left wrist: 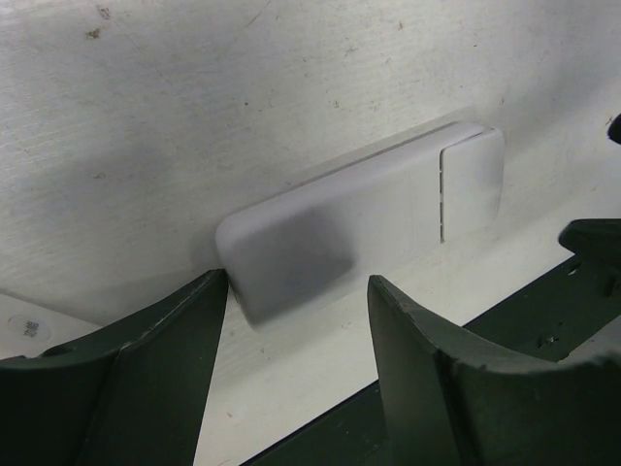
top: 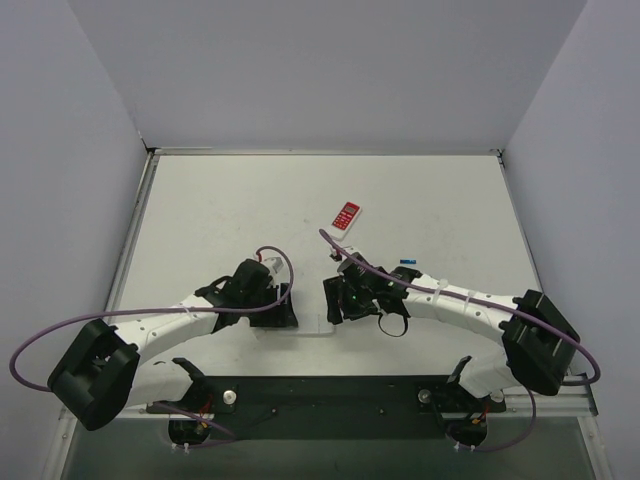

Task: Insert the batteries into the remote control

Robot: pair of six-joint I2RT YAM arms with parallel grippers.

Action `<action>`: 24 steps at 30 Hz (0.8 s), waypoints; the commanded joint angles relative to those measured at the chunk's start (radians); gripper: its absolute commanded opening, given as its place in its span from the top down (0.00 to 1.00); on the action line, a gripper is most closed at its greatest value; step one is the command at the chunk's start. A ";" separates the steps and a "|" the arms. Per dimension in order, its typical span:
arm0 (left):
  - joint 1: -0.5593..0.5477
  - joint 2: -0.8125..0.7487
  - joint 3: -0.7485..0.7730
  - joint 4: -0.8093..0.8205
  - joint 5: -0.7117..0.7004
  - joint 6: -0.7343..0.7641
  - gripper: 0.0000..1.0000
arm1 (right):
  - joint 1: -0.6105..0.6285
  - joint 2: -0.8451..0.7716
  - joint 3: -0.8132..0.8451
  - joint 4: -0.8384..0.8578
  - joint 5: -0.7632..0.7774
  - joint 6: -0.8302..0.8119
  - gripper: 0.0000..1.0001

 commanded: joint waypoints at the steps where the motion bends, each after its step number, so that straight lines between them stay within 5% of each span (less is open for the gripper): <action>1: -0.012 -0.018 -0.001 0.045 0.037 -0.023 0.31 | -0.008 0.039 0.000 0.019 -0.032 0.046 0.45; 24: -0.013 0.002 -0.004 0.007 0.017 -0.017 0.34 | -0.040 0.185 -0.006 0.107 -0.091 0.117 0.59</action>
